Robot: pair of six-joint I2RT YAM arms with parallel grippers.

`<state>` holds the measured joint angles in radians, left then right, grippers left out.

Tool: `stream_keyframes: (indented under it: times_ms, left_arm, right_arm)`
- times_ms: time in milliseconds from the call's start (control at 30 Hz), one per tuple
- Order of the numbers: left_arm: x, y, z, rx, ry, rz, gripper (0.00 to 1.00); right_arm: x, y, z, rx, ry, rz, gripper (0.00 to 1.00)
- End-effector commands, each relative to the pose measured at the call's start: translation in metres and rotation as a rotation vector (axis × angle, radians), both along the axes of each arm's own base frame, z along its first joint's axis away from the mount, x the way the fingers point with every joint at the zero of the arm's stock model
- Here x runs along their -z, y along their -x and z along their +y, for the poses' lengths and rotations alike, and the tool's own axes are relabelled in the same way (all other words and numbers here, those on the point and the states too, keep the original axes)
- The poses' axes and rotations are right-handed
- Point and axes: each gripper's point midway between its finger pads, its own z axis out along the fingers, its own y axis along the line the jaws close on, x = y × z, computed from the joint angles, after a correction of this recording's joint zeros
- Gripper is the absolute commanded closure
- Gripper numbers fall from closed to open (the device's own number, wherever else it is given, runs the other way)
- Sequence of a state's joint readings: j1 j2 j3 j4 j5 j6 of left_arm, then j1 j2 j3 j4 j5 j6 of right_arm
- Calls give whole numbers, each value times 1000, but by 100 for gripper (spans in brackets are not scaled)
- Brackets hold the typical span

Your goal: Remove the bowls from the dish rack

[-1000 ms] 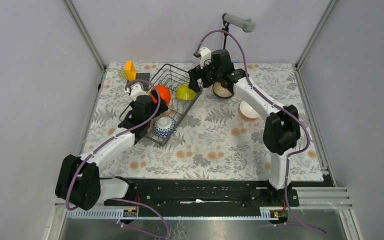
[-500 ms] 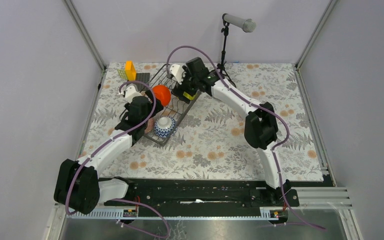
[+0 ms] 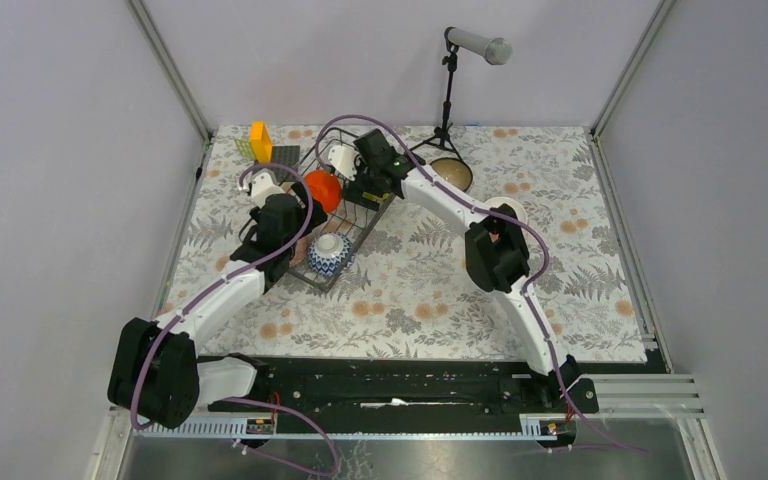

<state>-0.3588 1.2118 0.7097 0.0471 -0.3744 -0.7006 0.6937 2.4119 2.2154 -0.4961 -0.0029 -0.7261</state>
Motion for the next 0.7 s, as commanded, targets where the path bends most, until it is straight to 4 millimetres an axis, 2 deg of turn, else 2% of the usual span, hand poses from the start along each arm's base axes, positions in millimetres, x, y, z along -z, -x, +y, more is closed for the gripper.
stream_keyframes:
  times_ms: [0,100,167,233,433,567,667]
  left_arm:
    - [-16,-4,2,-8,9,-69,17]
    - [-14,-4,2,-9,10,-70,17]
    - [-13,-5,2,-8,8,-67,17]
    - [-12,-5,2,-7,7,-65,17]
    - [-7,-5,1,-2,9,-54,17]
    - [-7,-5,0,3,10,-54,17]
    - [-6,-5,-1,7,10,-51,17]
  right_arm:
    - [-7,-14,-7,19,93,-94,6]
    - [-5,-15,-10,19,127,-109,28]
    - [-9,-13,-9,15,120,-111,35]
    - [-18,-11,-7,11,104,-118,39]
    - [-64,-17,-8,62,57,-227,53]
    - [-100,-26,-18,142,41,-342,64]
    - [-129,-30,-24,202,21,-440,68]
